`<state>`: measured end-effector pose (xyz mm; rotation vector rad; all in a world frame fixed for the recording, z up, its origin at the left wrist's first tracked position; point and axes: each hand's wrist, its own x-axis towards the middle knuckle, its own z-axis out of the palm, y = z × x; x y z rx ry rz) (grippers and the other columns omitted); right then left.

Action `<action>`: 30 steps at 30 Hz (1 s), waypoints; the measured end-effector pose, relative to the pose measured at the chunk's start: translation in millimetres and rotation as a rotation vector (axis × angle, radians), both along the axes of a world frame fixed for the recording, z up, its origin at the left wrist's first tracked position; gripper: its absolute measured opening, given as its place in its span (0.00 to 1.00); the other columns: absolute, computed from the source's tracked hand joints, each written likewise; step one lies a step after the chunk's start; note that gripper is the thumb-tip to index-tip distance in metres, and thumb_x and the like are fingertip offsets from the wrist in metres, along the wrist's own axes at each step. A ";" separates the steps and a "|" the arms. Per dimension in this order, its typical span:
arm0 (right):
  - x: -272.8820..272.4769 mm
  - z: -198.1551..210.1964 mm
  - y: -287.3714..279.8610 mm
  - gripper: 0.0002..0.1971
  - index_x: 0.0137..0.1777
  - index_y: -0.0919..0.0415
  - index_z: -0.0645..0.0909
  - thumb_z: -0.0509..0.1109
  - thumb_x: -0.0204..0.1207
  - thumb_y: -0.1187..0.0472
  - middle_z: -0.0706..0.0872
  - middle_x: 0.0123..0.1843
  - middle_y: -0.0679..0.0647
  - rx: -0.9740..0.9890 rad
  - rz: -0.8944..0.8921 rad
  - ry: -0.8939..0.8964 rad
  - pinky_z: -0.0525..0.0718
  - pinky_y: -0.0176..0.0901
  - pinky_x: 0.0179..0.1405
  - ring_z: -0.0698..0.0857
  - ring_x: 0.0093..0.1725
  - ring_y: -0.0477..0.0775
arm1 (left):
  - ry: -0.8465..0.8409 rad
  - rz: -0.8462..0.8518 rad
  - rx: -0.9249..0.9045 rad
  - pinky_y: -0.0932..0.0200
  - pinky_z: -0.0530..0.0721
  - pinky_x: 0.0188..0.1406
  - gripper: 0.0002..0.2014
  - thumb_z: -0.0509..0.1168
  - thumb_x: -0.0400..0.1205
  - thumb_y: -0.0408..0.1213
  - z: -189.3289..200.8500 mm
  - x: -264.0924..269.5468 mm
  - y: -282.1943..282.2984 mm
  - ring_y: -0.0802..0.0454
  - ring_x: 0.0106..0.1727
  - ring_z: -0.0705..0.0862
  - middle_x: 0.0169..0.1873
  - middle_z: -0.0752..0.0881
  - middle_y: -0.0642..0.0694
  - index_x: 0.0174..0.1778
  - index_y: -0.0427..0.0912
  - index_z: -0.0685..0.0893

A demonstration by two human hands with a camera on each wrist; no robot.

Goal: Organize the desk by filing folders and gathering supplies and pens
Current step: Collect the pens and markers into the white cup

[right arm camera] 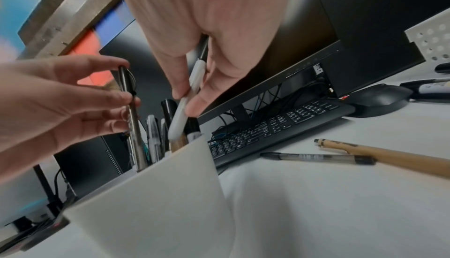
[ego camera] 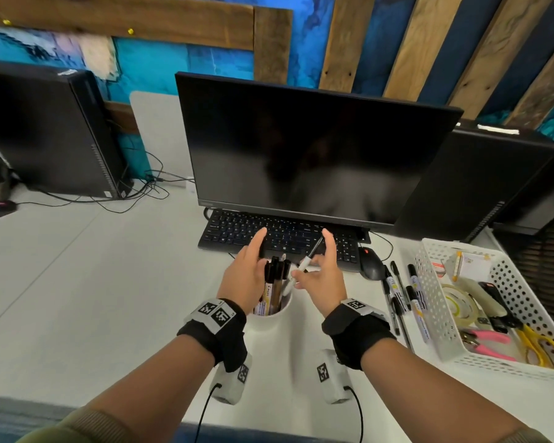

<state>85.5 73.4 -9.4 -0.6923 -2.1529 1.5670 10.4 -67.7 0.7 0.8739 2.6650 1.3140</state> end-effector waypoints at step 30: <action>12.2 -24.4 -1.1 0.15 0.68 0.55 0.74 0.61 0.82 0.60 0.79 0.64 0.52 0.413 0.070 -0.210 0.79 0.39 0.54 0.79 0.50 0.46 | 0.242 -0.046 -0.119 0.55 0.75 0.56 0.15 0.64 0.79 0.36 -13.4 15.3 9.0 0.48 0.54 0.77 0.53 0.79 0.48 0.62 0.47 0.81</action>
